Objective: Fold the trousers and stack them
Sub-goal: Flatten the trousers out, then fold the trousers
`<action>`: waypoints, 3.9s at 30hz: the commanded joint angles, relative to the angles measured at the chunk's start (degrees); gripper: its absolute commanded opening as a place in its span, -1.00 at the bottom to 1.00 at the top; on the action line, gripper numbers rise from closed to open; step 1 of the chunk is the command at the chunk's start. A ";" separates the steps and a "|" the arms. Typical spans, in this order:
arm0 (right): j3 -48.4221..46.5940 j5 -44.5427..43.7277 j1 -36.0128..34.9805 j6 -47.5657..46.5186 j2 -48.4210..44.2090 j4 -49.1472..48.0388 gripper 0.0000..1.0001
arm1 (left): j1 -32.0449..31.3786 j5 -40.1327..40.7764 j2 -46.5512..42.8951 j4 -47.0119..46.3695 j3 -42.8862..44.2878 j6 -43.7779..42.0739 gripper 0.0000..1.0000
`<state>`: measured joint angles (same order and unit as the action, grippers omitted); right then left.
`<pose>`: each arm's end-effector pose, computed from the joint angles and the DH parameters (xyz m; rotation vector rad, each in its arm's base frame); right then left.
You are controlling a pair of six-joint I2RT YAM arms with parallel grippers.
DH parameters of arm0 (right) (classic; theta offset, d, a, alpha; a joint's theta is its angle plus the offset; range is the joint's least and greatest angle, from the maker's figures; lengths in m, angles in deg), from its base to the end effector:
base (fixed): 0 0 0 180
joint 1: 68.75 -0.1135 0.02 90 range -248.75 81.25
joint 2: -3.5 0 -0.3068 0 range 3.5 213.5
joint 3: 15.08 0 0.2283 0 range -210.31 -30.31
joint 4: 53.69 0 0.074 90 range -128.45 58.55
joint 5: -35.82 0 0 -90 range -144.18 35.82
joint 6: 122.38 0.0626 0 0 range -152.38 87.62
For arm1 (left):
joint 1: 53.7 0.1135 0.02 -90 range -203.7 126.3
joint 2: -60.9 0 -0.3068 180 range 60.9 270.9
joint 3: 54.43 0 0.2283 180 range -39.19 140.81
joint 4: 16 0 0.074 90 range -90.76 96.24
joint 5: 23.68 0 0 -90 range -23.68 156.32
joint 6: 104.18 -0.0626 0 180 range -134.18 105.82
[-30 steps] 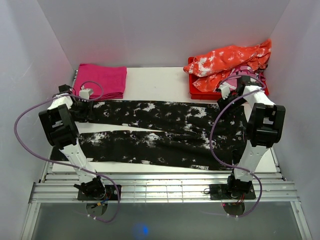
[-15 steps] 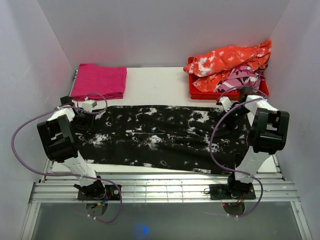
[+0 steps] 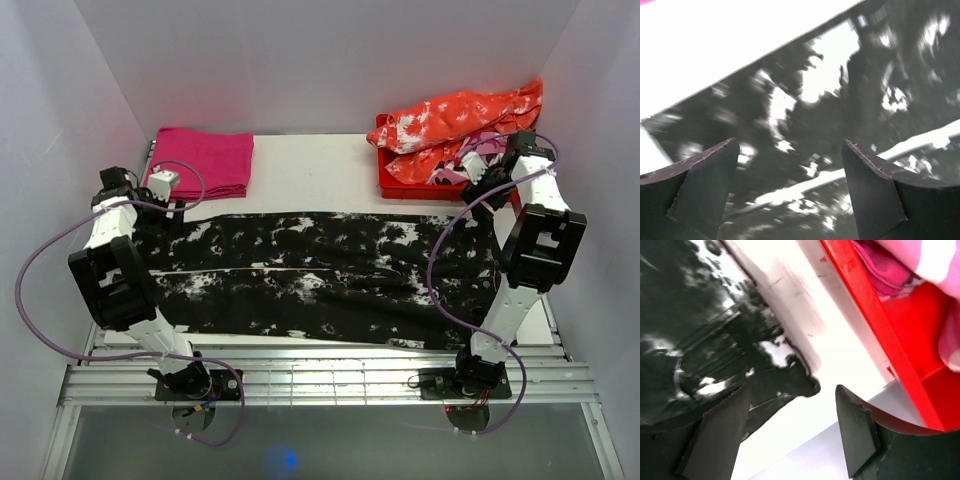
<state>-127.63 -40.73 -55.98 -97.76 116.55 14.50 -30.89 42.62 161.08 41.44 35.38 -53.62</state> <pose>0.4103 -0.0781 0.2682 -1.2531 2.3995 -0.0732 0.3309 0.1119 0.2528 0.4808 2.5516 -0.2030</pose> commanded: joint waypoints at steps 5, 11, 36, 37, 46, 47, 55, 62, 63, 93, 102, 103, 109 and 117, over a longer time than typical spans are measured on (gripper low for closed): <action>-9.63 1.84 0.41 -11.42 8.84 9.01 0.50 | 1.54 -4.77 -2.11 -8.09 5.94 1.28 0.90; -10.44 -0.70 0.41 -12.66 12.45 8.66 0.55 | 4.44 -9.78 2.19 -7.22 11.30 2.54 0.93; -5.34 -6.60 0.67 -20.31 9.20 1.81 -0.85 | 7.42 -8.11 38.33 27.85 48.05 -37.63 0.60; -5.51 -6.51 0.76 -20.22 9.11 1.81 -0.84 | 8.12 -7.85 38.42 27.85 47.87 -37.64 0.60; -3.84 -6.69 0.76 -20.13 8.15 1.02 -0.84 | 10.77 -6.00 39.57 31.36 46.81 -42.12 0.47; -3.50 -6.77 0.67 -20.05 7.97 0.84 -0.85 | 10.85 -6.44 39.48 31.89 46.38 -42.82 0.46; -5.16 -5.02 0.67 -18.90 6.22 1.72 -0.84 | 10.42 -6.35 41.76 31.99 47.77 -41.16 -0.67; -14.65 -0.63 0.85 -14.86 4.72 9.35 -0.84 | 10.24 -11.62 34.92 19.96 45.94 -32.81 -1.00; -14.92 0.08 0.76 -14.77 4.02 10.06 -0.85 | 10.41 -12.41 33.43 16.38 44.54 -32.37 -1.00; 44.85 -4.75 18.87 -36.05 -27.73 -1.96 -0.84 | 36.28 -11.11 -7.02 -2.01 -28.77 -65.78 -1.00; 29.33 -0.36 13.33 -20.77 -16.31 -1.19 -0.84 | 17.73 -6.54 0.00 -15.65 -19.83 -32.74 -1.00; 26.94 0.69 13.07 -19.70 -15.33 -0.05 -0.84 | 16.58 -6.27 1.58 -15.65 -17.02 -30.19 -1.00; 5.23 7.01 12.98 -16.79 -8.99 13.65 -0.84 | 14.37 -11.62 7.92 -11.08 3.55 -20.25 -1.00; -12.27 12.12 12.89 -13.45 -5.04 18.94 -0.84 | 14.28 -16.46 11.70 -9.76 23.86 -8.47 -1.00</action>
<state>-134.10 -27.77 -44.61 -113.10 109.75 30.80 -18.34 25.09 173.72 35.25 52.43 -68.36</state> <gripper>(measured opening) 0.114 0.009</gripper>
